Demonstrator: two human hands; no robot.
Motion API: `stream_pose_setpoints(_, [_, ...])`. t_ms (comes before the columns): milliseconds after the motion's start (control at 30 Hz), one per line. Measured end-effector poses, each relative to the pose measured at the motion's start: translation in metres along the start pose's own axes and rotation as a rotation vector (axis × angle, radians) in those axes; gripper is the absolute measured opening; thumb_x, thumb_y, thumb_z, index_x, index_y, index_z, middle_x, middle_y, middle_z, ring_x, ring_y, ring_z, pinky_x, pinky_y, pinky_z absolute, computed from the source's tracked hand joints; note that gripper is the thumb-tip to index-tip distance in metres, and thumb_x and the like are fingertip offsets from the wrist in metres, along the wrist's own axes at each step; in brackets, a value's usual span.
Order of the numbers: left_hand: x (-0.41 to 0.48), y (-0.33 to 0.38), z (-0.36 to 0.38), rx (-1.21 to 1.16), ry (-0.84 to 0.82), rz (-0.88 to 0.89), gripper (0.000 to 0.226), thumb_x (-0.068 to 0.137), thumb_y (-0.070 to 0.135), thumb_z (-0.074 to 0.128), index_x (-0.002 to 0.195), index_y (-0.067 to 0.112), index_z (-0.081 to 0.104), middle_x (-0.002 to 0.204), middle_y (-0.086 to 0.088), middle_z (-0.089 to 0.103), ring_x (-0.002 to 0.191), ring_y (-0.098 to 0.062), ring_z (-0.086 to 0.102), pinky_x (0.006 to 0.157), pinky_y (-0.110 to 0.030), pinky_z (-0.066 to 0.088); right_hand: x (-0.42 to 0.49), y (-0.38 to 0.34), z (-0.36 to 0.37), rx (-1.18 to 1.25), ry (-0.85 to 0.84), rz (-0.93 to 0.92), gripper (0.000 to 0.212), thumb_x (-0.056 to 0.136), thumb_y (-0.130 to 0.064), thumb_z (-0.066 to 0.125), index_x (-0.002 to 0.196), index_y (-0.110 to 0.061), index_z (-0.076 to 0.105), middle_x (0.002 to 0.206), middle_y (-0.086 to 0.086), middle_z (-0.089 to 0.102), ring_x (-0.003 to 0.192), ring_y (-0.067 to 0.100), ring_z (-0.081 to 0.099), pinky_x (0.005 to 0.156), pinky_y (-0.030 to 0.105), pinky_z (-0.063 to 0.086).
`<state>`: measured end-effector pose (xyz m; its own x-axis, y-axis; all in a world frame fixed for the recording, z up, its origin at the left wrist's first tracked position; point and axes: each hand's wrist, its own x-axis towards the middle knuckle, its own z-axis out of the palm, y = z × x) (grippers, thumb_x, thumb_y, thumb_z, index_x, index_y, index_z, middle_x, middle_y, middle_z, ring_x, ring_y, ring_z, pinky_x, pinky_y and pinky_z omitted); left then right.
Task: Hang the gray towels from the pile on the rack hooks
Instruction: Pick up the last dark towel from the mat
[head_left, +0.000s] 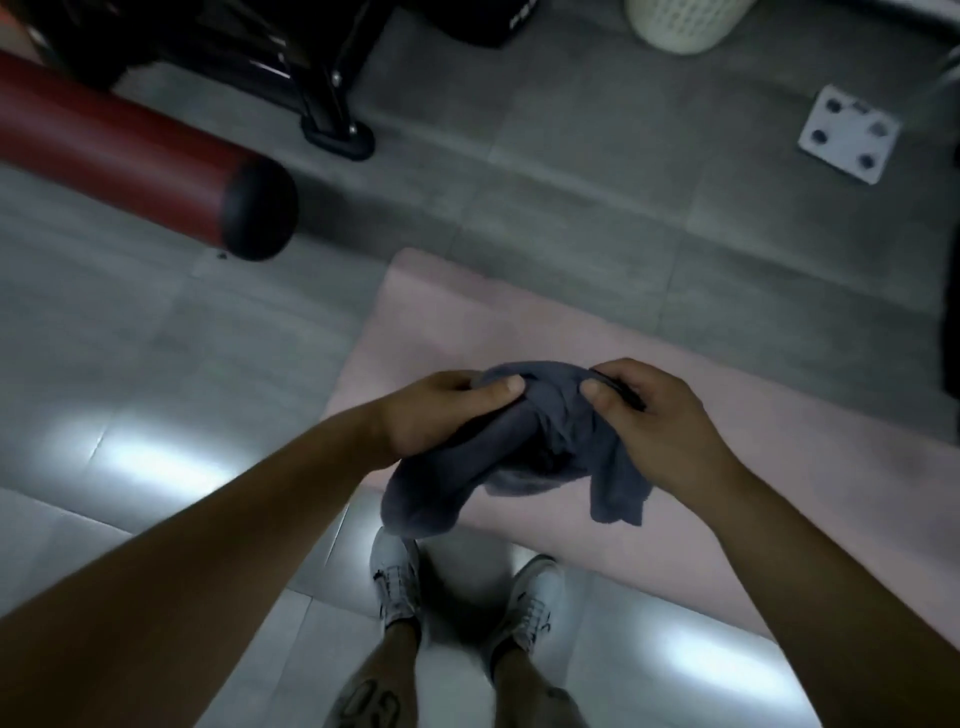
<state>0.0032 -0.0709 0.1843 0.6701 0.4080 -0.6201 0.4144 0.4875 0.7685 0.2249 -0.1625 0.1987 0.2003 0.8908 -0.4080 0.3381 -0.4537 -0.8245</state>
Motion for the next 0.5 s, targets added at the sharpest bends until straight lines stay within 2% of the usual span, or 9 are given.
stream_pose_setpoints(100, [-0.047,0.060,0.030,0.082,0.051,0.058,0.036,0.097,0.042,0.057,0.103,0.009,0.069,0.097,-0.005,0.074,0.087,-0.014,0.067,0.080,-0.031,0.053,-0.049,-0.053,-0.044,-0.037,0.056,-0.014,0.022,0.099,-0.022,0.060,0.079,-0.015,0.067,0.074,0.001,0.066,0.068,0.006,0.056,0.066,0.021,0.046])
stream_pose_setpoints(167, [-0.074,0.097,0.049,0.128,0.083,0.140,0.025,0.098,0.037,0.059,0.092,0.014,0.064,0.083,0.001,0.066,0.079,-0.010,0.062,0.073,-0.027,0.049,-0.078,-0.082,-0.067,-0.029,0.095,-0.029,0.033,0.099,-0.024,0.060,0.068,-0.015,0.059,0.062,-0.003,0.054,0.059,0.004,0.047,0.060,0.021,0.041])
stream_pose_setpoints(233, [-0.094,0.128,0.069,0.152,0.119,0.216,0.020,0.098,0.031,0.061,0.089,0.014,0.060,0.077,0.005,0.060,0.075,-0.008,0.058,0.070,-0.023,0.046,-0.105,-0.106,-0.087,0.043,0.106,-0.023,0.035,0.097,-0.031,0.062,0.066,-0.016,0.057,0.062,-0.006,0.051,0.061,0.005,0.046,0.060,0.025,0.041])
stream_pose_setpoints(300, [-0.111,0.155,0.088,0.169,0.143,0.261,0.016,0.098,0.029,0.063,0.091,0.015,0.060,0.078,0.008,0.061,0.075,-0.005,0.057,0.069,-0.019,0.046,-0.132,-0.126,-0.103,0.117,0.049,-0.006,0.026,0.087,-0.040,0.067,0.080,-0.016,0.066,0.075,-0.003,0.065,0.070,0.008,0.058,0.064,0.025,0.048])
stream_pose_setpoints(400, [-0.128,0.185,0.109,0.158,0.157,0.304,0.016,0.094,0.032,0.067,0.096,0.017,0.062,0.083,0.008,0.063,0.080,-0.004,0.060,0.073,-0.019,0.048,-0.164,-0.145,-0.117,0.162,-0.005,-0.009,0.026,0.084,-0.031,0.075,0.105,-0.017,0.068,0.105,-0.002,0.073,0.097,0.006,0.067,0.079,0.015,0.052])
stream_pose_setpoints(433, [-0.133,0.191,0.116,0.154,0.155,0.315,0.015,0.094,0.030,0.068,0.098,0.016,0.062,0.084,0.009,0.064,0.080,-0.002,0.060,0.074,-0.018,0.048,-0.170,-0.150,-0.120,0.158,0.012,-0.018,0.028,0.085,-0.027,0.076,0.110,-0.019,0.067,0.109,-0.006,0.072,0.100,0.000,0.065,0.079,0.009,0.049])
stream_pose_setpoints(500, [-0.141,0.203,0.129,0.168,0.138,0.328,0.014,0.092,0.024,0.069,0.101,0.016,0.063,0.085,0.010,0.066,0.081,0.002,0.062,0.075,-0.015,0.048,-0.179,-0.157,-0.122,0.162,0.076,-0.047,0.033,0.085,-0.022,0.078,0.115,-0.020,0.066,0.106,-0.008,0.072,0.092,-0.004,0.065,0.073,0.007,0.047])
